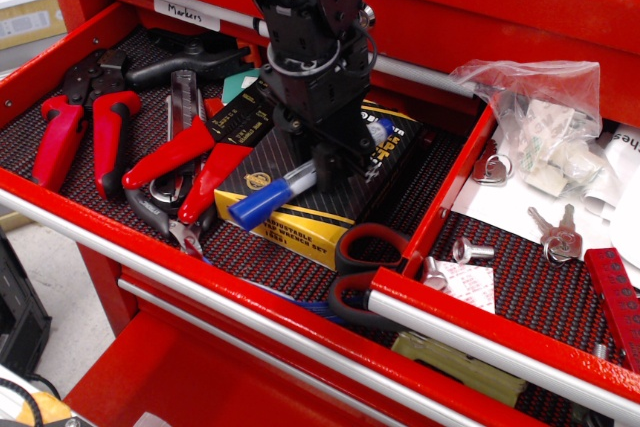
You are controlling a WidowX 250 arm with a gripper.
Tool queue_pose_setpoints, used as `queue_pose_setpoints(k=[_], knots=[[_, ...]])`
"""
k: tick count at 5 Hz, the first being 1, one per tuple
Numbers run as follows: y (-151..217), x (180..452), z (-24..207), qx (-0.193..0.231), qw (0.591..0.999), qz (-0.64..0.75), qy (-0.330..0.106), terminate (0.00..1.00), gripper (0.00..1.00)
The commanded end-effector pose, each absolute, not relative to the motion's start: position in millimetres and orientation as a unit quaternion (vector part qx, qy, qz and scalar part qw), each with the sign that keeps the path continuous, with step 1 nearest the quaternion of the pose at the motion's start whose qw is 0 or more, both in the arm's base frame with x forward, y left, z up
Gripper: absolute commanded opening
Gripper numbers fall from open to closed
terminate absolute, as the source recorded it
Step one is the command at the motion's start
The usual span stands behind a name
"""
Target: Pick up blue pen and put into drawer
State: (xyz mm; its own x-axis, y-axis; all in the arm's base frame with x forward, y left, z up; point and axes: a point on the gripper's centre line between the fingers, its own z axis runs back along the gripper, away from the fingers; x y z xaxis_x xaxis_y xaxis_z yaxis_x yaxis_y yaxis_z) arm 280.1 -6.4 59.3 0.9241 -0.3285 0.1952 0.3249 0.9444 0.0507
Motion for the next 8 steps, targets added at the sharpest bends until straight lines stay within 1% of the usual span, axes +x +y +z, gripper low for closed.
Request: queue_pose_setpoints(k=[1,2,3,4,5,6,7,8], knots=[[-16.3,269.0,117.5,0.048,0.979,-0.176,-0.094,0.0,0.0],[-29.4,255.7,155.7,0.068,0.977,-0.184,-0.081,0.0,0.0],[-67.8,246.7,201.0,0.093,0.976,-0.182,-0.082,0.0,0.0],[-111.0,241.9,205.0,0.059,0.981,-0.166,-0.084,0.0,0.0],[-152.0,246.2,201.1,0.054,0.98,-0.164,-0.098,0.0,0.0],[-178.0,256.6,186.6,0.049,0.975,-0.182,-0.115,0.0,0.0],[-175.7,262.6,169.9,0.019,0.971,-0.199,-0.13,0.0,1.0],[-162.7,264.0,153.6,-0.039,0.961,-0.242,-0.127,0.0,1.0]])
